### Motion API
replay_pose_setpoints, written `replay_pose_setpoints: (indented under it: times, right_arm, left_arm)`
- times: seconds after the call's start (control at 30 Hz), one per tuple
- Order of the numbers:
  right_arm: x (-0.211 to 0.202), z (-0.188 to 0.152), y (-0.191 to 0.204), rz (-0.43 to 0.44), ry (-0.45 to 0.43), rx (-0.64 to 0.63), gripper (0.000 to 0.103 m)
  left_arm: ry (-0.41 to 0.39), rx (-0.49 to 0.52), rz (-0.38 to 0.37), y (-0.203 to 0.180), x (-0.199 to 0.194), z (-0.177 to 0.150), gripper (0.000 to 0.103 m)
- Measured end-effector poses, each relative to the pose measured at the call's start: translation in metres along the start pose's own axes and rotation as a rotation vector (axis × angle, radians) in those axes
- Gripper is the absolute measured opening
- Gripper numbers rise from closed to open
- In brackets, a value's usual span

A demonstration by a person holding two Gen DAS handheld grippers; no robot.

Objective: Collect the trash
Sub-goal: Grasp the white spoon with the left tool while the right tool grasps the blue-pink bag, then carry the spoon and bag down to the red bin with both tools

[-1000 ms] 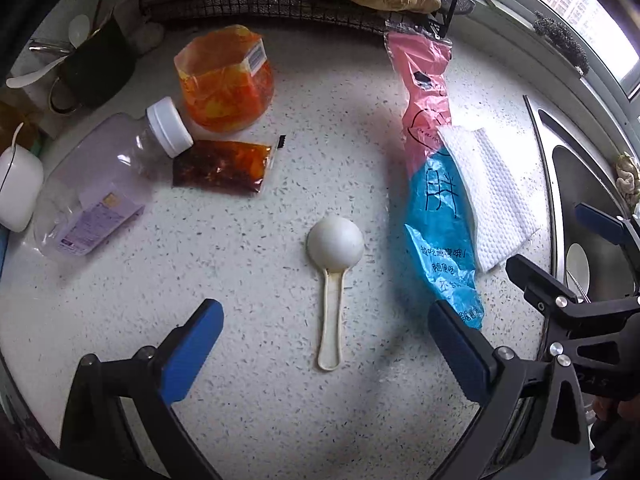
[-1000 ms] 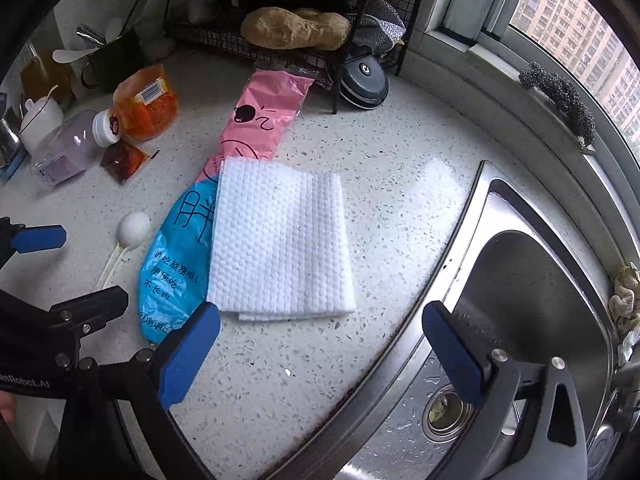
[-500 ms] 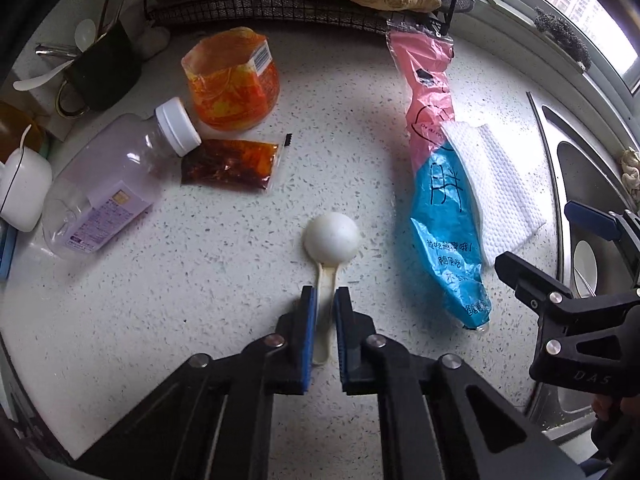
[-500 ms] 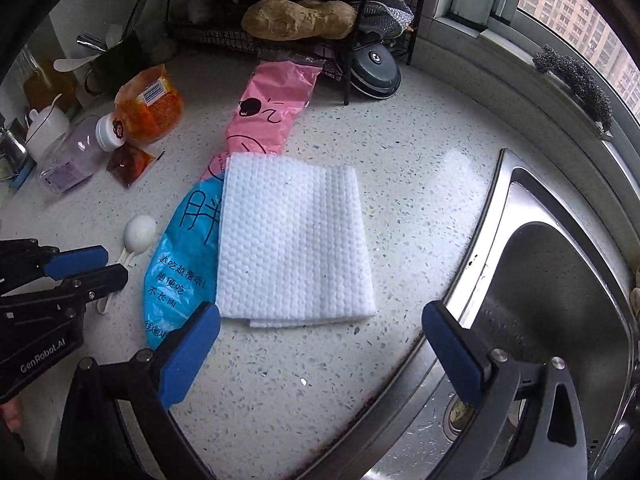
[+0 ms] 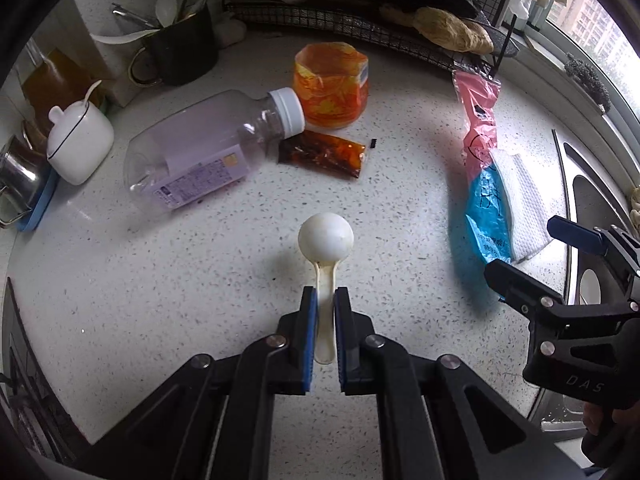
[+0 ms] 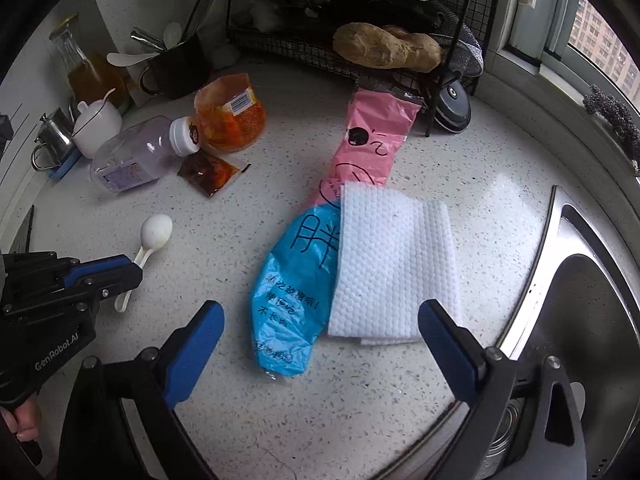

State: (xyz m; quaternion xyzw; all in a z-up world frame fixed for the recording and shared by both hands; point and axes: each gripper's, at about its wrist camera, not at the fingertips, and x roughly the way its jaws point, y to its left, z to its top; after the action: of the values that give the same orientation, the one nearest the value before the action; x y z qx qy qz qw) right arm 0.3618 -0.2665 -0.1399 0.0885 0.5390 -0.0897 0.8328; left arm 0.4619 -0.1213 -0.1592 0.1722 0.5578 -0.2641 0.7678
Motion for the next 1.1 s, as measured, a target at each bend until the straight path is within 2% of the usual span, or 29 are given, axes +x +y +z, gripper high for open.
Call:
replay_pose_setpoints:
  times: [0.1, 0.2, 0.23, 0.3, 0.37, 0.43, 0.5, 0.63, 0.83, 1.03, 1.1]
  right_arm:
    - [0.008, 0.001, 0.014, 0.013, 0.018, -0.03, 0.07]
    - [0.019, 0.0, 0.026, 0.017, 0.044, -0.062, 0.06]
    - [0.023, -0.001, 0.029, 0.022, 0.058, -0.071, 0.052]
    - [0.029, -0.004, 0.037, -0.013, 0.076, -0.096, 0.041]
    - [0.03, -0.004, 0.043, -0.025, 0.063, -0.123, 0.032]
    - [0.029, -0.004, 0.048, -0.035, 0.062, -0.138, 0.017]
    - [0.026, -0.005, 0.052, -0.023, 0.049, -0.146, 0.01]
    - [0.009, -0.014, 0.057, 0.02, 0.011, -0.153, 0.006]
    - [-0.027, -0.037, 0.074, 0.04, -0.059, -0.161, 0.005]
    - [-0.074, -0.086, 0.085, 0.067, -0.099, -0.175, 0.005]
    - [-0.086, -0.105, 0.092, 0.077, -0.105, -0.18, 0.005]
  left_arm:
    - [0.002, -0.034, 0.007, 0.018, -0.001, -0.009, 0.008]
    - [0.007, -0.063, 0.017, 0.03, -0.002, -0.021, 0.008]
    - [0.01, -0.07, 0.023, 0.034, -0.002, -0.024, 0.008]
    - [0.015, -0.084, 0.031, 0.042, -0.002, -0.032, 0.008]
    - [0.017, -0.097, 0.028, 0.049, -0.004, -0.041, 0.008]
    - [0.014, -0.103, 0.029, 0.052, -0.007, -0.048, 0.008]
    - [0.003, -0.108, 0.026, 0.052, -0.012, -0.057, 0.008]
    - [-0.028, -0.114, 0.01, 0.057, -0.031, -0.075, 0.008]
    - [-0.073, -0.113, 0.001, 0.059, -0.068, -0.107, 0.008]
    - [-0.121, -0.12, 0.006, 0.053, -0.101, -0.164, 0.008]
    - [-0.129, -0.121, 0.012, 0.043, -0.106, -0.173, 0.008]
